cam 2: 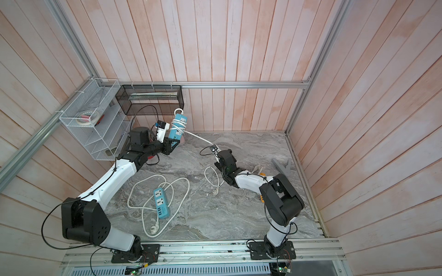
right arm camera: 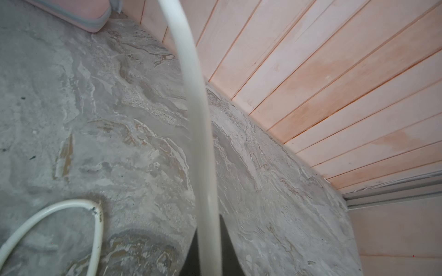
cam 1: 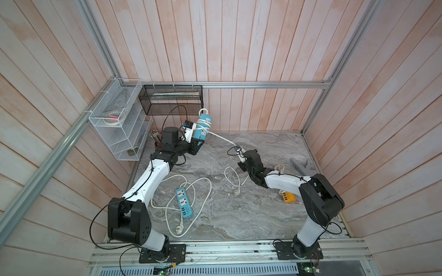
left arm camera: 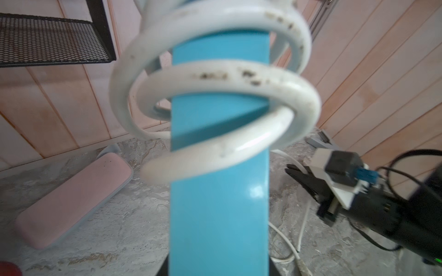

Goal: Wrap the cord around the power strip
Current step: Wrap the power cord around the power strip.

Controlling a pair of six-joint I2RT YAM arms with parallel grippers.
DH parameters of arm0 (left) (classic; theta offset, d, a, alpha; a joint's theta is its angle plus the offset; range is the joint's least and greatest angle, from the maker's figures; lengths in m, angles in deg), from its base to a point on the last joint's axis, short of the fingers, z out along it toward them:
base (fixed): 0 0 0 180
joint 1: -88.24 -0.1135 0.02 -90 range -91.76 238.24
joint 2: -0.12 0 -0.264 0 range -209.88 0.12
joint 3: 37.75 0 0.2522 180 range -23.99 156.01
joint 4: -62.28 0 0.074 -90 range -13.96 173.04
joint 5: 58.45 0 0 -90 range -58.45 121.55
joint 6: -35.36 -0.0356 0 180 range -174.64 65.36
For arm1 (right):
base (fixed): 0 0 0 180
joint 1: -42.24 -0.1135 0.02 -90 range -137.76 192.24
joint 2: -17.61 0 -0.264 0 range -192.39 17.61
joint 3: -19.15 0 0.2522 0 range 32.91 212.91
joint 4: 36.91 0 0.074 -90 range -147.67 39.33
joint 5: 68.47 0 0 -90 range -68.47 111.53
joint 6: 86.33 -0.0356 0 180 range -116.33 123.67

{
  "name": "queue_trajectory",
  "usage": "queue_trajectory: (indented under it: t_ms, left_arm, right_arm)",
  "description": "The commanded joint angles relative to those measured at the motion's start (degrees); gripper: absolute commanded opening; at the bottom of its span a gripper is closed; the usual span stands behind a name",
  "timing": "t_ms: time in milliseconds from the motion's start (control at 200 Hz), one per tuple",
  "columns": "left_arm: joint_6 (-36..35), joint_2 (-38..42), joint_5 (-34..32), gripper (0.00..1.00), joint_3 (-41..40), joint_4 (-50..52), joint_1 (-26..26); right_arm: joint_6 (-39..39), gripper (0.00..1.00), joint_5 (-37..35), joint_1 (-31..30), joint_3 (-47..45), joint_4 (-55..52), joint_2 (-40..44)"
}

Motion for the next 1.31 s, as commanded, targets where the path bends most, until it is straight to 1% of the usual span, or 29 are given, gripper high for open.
queue_trajectory:
  t_ms: [0, 90, 185, 260, 350, 415, 465, 545, 600, 650, 705, 805, 870, 920, 1025, 1080, 1185, 1300]
  left_arm:
    - [-4.9, -4.1, -8.7, 0.00, 3.7, 3.8, 0.0]
    - [-8.2, -7.3, -11.9, 0.00, 4.9, 5.8, 1.1]
    - [-14.8, -11.4, -16.0, 0.00, 7.5, 11.5, 4.7]
    - [-19.0, -13.2, -16.5, 0.00, 7.6, 14.9, 7.7]
    - [-21.2, -12.8, -14.8, 0.00, 4.9, 15.9, 10.1]
    - [-23.6, -10.7, -10.2, 0.00, 1.7, 16.2, 11.6]
    - [-26.2, -9.0, -6.5, 0.00, -0.2, 17.3, 13.3]
    - [-33.5, -6.7, 1.1, 0.00, -1.9, 23.2, 17.6]
    - [-37.1, -4.9, 5.1, 0.00, -3.1, 25.7, 20.8]
    - [-37.8, -3.4, 9.6, 0.00, -3.7, 26.1, 22.8]
    - [-37.5, -2.7, 14.3, 0.00, -3.0, 27.0, 23.7]
    - [-37.1, -1.8, 19.4, 0.00, -0.8, 29.1, 24.1]
    - [-36.8, 0.1, 21.8, 0.00, -0.5, 28.2, 23.9]
    - [-35.8, 2.5, 23.7, 0.00, -1.4, 25.7, 23.2]
    - [-32.4, 6.9, 26.6, 0.00, -2.7, 20.1, 20.9]
    - [-30.5, 8.3, 26.7, 0.00, -3.0, 17.7, 19.9]
    - [-26.4, 10.0, 25.5, 0.00, -3.8, 12.7, 18.6]
    - [-23.5, 10.9, 22.8, 0.00, -4.6, 8.9, 18.0]
  right_arm:
    - [12.7, 0.00, 0.1, -3.2, -2.0, 3.5, 5.3]
    - [19.5, 0.00, 6.1, -5.2, -2.1, 3.6, 9.8]
    - [21.7, 0.00, 11.1, -5.6, 2.0, -0.2, 12.8]
    - [23.0, 0.00, 12.7, -5.1, 7.3, -4.7, 13.1]
    - [22.5, 0.00, 16.7, -3.3, 14.0, -10.8, 11.9]
    - [20.1, 0.00, 22.9, -0.5, 18.9, -15.2, 10.1]
    - [19.4, 0.00, 25.8, 1.5, 22.3, -17.0, 8.1]
    - [19.3, 0.00, 30.1, 4.1, 29.2, -21.0, 3.8]
    - [18.7, 0.00, 33.5, 5.8, 35.0, -24.6, 0.4]
    - [18.8, 0.00, 36.6, 7.4, 40.3, -28.3, -3.2]
    - [17.6, 0.00, 39.6, 9.1, 44.7, -30.5, -6.8]
    - [13.9, 0.00, 46.1, 12.3, 49.5, -32.2, -12.5]
    - [9.9, 0.00, 50.3, 14.0, 49.6, -30.6, -15.4]
    - [6.1, 0.00, 52.9, 14.7, 47.9, -27.2, -16.8]
    - [-2.7, 0.20, 56.3, 15.2, 39.7, -15.1, -16.7]
    - [-7.2, 0.28, 56.3, 15.2, 35.2, -8.6, -16.2]
    - [-16.3, 0.37, 54.5, 15.3, 28.7, 0.7, -16.1]
    - [-21.3, 0.45, 51.0, 15.3, 22.7, 7.0, -15.8]
